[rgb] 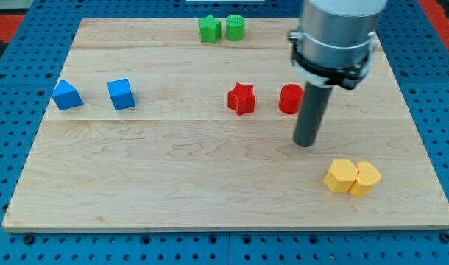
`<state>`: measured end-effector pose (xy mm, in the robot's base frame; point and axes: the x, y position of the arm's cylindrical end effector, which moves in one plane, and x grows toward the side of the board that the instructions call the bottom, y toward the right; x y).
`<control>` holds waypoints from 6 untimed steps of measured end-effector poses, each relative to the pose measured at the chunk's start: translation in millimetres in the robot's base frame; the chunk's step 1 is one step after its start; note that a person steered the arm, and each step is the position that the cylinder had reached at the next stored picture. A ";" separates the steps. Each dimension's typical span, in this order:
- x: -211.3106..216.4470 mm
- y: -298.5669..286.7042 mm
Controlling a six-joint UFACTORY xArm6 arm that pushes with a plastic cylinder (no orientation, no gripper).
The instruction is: Push the red circle into the red star
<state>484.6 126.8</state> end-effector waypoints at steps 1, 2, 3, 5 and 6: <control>0.0 11.3; -0.9 15.3; 4.0 -19.7; -47.7 -151.7; -68.4 -167.2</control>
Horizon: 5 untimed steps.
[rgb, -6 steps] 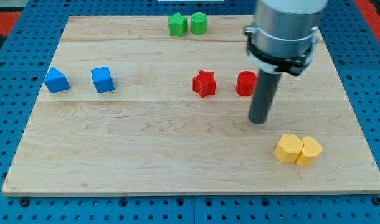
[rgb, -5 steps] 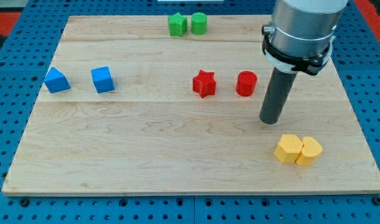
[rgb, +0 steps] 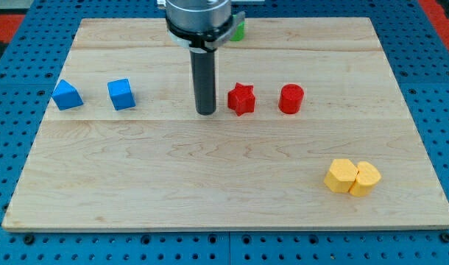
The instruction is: Push the red circle into the red star
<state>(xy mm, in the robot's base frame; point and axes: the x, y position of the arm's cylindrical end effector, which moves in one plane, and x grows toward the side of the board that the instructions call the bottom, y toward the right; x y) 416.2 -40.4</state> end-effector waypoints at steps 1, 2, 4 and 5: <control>-15.6 27.1; -15.6 74.5; -14.8 128.3; -14.6 85.3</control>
